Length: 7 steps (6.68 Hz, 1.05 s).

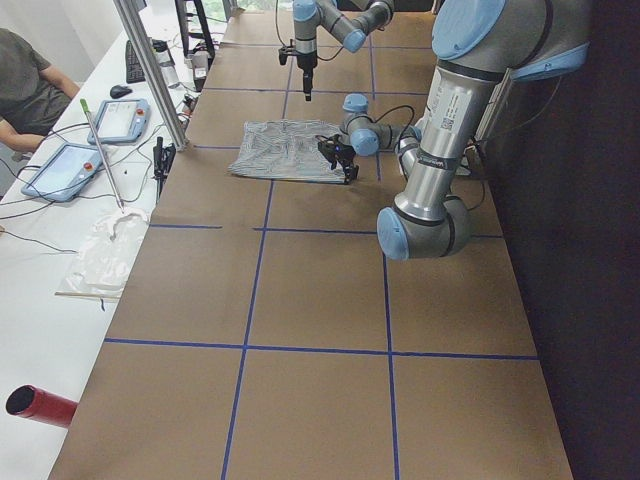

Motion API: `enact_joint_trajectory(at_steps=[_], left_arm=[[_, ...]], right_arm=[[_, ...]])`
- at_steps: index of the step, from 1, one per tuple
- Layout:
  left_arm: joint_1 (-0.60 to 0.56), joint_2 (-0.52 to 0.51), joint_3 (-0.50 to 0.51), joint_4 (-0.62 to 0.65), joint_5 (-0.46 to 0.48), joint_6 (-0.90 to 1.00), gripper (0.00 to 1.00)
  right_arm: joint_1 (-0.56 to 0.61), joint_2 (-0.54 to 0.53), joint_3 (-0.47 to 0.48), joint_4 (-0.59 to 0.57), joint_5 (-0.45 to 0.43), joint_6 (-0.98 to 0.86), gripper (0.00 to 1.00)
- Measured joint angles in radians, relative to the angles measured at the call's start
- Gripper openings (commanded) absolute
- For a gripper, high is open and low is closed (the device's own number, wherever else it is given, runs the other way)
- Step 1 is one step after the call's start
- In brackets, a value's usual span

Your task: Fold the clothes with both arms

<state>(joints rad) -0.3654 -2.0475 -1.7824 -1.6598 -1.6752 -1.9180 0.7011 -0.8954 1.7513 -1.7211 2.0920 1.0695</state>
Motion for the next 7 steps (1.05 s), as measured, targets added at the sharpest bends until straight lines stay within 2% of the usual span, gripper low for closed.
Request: enact_joint_trajectory(at_steps=[1,2,3,6,7], left_arm=[[0.000,0.000,0.003,0.000,0.000,0.000,0.47],[0.000,0.000,0.005,0.000,0.000,0.001,0.18],[0.000,0.000,0.004,-0.001,0.000,0.001,0.03],[0.001,-0.008,-0.002,0.000,0.000,0.001,0.00],[0.001,-0.008,-0.005,0.000,0.000,0.001,0.29]], right_arm=[[0.000,0.000,0.000,0.000,-0.001,0.000,1.00],[-0.001,0.000,0.001,0.000,-0.001,0.001,1.00],[-0.001,0.000,0.001,0.000,-0.001,0.001,1.00],[0.000,-0.004,0.004,0.000,-0.001,0.001,1.00],[0.000,-0.010,0.008,0.000,-0.001,0.001,1.00]])
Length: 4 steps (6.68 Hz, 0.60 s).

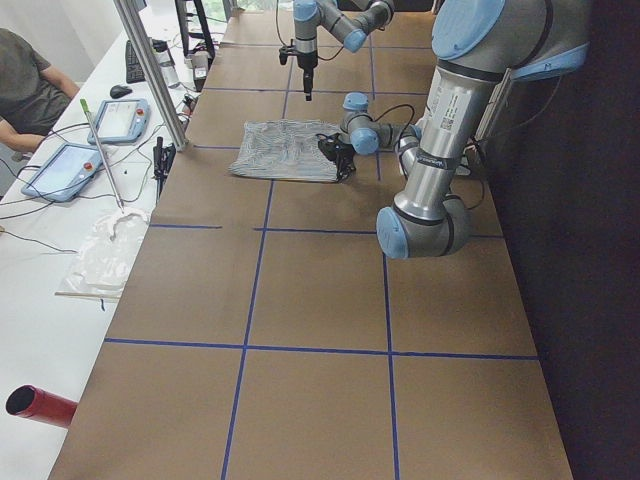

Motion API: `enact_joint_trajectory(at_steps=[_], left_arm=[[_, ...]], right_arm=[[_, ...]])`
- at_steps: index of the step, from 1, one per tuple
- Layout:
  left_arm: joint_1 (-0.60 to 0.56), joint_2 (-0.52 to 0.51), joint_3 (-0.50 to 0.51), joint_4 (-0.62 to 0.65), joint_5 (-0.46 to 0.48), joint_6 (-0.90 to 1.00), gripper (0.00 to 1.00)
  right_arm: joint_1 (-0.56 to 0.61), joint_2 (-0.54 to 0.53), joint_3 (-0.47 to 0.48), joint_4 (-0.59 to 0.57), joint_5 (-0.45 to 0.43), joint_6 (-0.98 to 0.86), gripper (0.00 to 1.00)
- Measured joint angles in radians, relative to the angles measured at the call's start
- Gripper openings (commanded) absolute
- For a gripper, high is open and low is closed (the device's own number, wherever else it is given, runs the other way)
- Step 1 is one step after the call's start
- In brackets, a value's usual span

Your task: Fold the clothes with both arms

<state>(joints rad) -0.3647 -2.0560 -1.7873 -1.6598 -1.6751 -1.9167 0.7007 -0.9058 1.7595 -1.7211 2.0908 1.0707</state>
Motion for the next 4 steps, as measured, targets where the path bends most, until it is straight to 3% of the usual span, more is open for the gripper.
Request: enact_joint_trajectory(at_steps=[1,4], left_arm=[[0.000,0.002,-0.004,0.000,0.000,0.004,0.99],[0.000,0.003,-0.007,0.016,-0.001,0.020,1.00]], right_arm=[[-0.001,-0.005,0.003,0.000,-0.001,0.000,1.00],[-0.002,-0.007,0.008,0.000,-0.001,0.005,1.00]])
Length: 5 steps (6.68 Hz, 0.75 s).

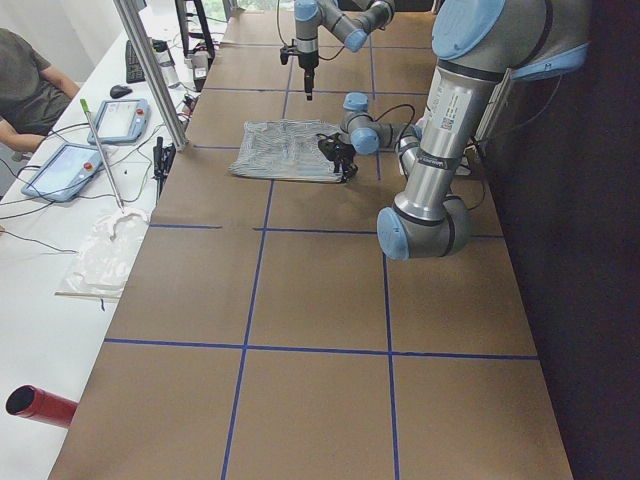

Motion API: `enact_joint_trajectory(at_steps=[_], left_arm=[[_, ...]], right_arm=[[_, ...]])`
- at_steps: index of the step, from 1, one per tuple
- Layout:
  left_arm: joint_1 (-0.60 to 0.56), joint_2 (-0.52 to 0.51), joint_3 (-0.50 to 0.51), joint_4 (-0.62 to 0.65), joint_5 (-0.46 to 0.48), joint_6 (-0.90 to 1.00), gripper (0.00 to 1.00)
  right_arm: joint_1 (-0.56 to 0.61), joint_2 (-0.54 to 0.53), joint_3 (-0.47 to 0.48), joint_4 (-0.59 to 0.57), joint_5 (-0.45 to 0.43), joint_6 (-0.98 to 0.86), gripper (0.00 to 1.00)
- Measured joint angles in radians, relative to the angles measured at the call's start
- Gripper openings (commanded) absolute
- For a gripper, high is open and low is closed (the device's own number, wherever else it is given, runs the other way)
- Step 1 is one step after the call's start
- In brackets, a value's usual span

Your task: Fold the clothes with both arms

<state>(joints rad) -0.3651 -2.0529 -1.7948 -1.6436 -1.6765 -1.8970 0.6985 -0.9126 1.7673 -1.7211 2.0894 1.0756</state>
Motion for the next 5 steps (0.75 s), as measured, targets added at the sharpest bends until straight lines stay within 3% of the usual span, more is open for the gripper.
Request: enact_joint_trajectory(at_steps=[2,3,5], left_arm=[[0.006,-0.007,-0.001,0.015,0.000,0.000,0.99],[0.025,-0.008,0.002,0.017,0.000,-0.003,0.89],[0.052,-0.009,0.009,0.017,0.001,-0.011,0.45]], right_arm=[[-0.003,0.000,0.001,0.000,0.000,0.002,1.00],[-0.003,0.000,0.001,0.000,0.000,0.003,1.00],[-0.004,0.000,0.001,0.000,-0.001,0.003,1.00]])
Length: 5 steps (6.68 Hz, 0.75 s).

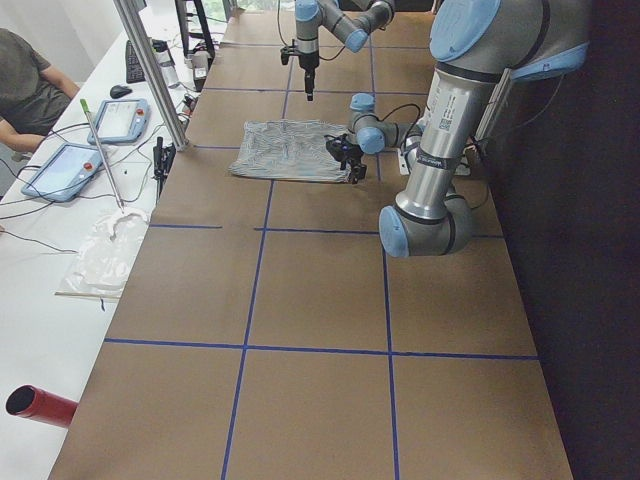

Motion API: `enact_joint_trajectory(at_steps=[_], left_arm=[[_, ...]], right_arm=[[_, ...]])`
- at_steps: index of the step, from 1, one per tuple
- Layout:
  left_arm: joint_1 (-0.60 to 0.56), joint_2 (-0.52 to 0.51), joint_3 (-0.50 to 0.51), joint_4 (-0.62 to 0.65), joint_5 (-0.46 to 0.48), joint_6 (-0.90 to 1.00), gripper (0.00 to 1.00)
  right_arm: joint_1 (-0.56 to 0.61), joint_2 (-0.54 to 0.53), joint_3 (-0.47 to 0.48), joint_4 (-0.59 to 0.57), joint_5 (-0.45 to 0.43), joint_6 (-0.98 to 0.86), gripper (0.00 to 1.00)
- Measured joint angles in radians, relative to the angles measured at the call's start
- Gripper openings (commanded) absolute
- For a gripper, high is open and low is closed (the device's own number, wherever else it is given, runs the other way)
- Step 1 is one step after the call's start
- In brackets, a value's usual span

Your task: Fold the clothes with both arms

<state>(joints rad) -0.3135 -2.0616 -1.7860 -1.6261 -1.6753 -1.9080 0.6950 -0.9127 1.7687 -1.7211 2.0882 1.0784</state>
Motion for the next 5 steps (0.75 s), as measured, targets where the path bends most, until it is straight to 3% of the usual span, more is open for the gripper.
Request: enact_joint_trajectory(at_steps=[1,3,4,5], left_arm=[[0.001,0.000,-0.003,0.000,0.000,-0.003,0.39],[-0.004,0.002,-0.010,0.002,0.000,-0.004,0.19],[-0.008,0.001,-0.011,0.001,-0.001,-0.003,0.24],[-0.010,0.001,-0.012,0.002,-0.001,-0.003,0.77]], right_arm=[[0.000,0.000,0.000,0.000,0.000,0.000,1.00],[0.000,0.000,0.000,0.000,0.001,0.000,1.00],[0.001,-0.003,0.000,0.000,0.001,-0.001,1.00],[0.001,-0.006,0.001,0.000,0.002,-0.001,1.00]])
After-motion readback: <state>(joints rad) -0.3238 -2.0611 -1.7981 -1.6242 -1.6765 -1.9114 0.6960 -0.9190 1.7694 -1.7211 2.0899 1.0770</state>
